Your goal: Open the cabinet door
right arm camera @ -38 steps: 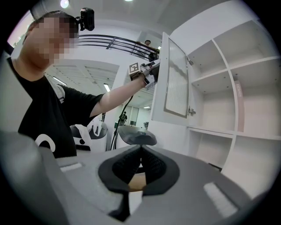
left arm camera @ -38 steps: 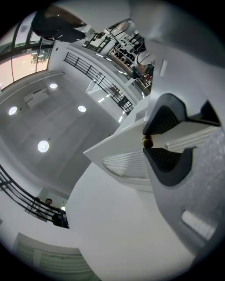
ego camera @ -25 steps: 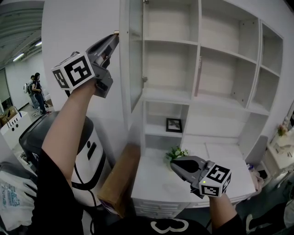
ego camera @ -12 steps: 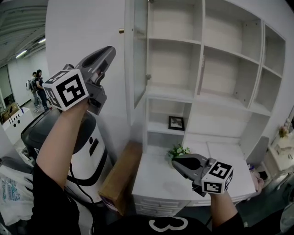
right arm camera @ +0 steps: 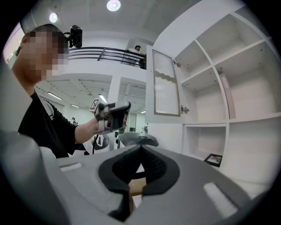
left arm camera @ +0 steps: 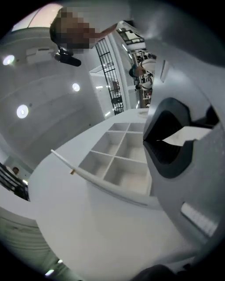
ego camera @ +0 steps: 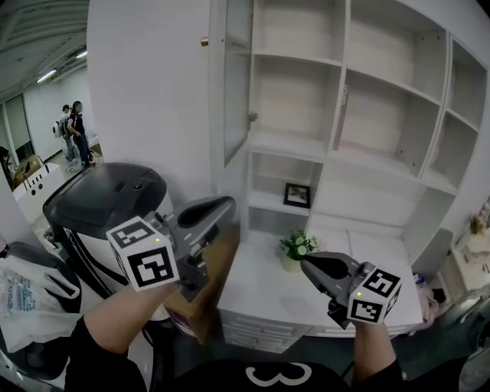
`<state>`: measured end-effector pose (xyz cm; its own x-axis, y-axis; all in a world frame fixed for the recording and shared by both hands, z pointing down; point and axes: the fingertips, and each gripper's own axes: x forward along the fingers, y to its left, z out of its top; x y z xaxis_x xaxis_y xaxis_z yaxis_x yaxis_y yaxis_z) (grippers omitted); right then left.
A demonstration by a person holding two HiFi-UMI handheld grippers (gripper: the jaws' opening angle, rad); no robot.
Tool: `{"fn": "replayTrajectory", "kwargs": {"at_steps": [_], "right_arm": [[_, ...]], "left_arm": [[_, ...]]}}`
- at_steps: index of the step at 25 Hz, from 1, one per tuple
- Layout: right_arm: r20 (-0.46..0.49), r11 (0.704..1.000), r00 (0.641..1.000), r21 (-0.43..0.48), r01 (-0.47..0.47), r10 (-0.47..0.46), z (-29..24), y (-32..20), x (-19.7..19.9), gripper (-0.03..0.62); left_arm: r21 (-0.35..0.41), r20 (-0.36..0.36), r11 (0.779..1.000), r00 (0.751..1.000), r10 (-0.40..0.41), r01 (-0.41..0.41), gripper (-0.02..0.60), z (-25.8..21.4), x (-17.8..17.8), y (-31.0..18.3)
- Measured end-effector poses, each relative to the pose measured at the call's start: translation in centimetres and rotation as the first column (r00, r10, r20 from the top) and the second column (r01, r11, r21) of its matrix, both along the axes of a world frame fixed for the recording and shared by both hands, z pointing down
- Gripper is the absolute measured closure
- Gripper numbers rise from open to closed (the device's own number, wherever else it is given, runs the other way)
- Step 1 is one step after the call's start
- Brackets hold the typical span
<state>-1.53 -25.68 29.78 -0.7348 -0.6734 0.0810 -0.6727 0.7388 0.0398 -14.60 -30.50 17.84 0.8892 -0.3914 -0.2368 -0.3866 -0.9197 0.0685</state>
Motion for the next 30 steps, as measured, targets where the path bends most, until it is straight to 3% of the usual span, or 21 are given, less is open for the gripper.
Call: {"fn": "replayTrajectory", "kwargs": {"at_steps": [3, 7, 14, 22, 30], "right_arm": [[0.029, 1.0, 1.0, -0.003, -0.009, 0.009, 0.2, 1.9, 0.9, 0.6], [0.055, 0.999, 0.998, 0.018, -0.042, 0.041, 1.0, 4.2, 1.7, 0.6], [0.116, 0.999, 0.992, 0.016, -0.044, 0.042, 2.2, 8.9, 2.9, 0.6], [0.095, 0.999, 0.994, 0.014, -0.049, 0.048, 5.2, 11.3, 2.6, 0.6], [0.161, 0.999, 0.987, 0.02, -0.033, 0.029, 5.0, 13.3, 2.5, 0.6]], "left_arm": [[-0.113, 0.057, 0.99, 0.994, 0.093, -0.086, 0.574, 6.1, 4.1, 3.7], [-0.173, 0.103, 0.978, 0.986, 0.133, -0.114, 0.572, 10.6, 7.4, 7.5], [-0.128, 0.173, 0.991, 0.983, 0.061, -0.039, 0.572, 14.2, 10.2, 12.3], [-0.132, 0.176, 0.991, 0.984, -0.007, 0.031, 0.572, 16.7, 9.7, 14.9], [-0.128, 0.184, 0.99, 0.982, -0.031, 0.055, 0.572, 17.5, 9.3, 16.4]]}}
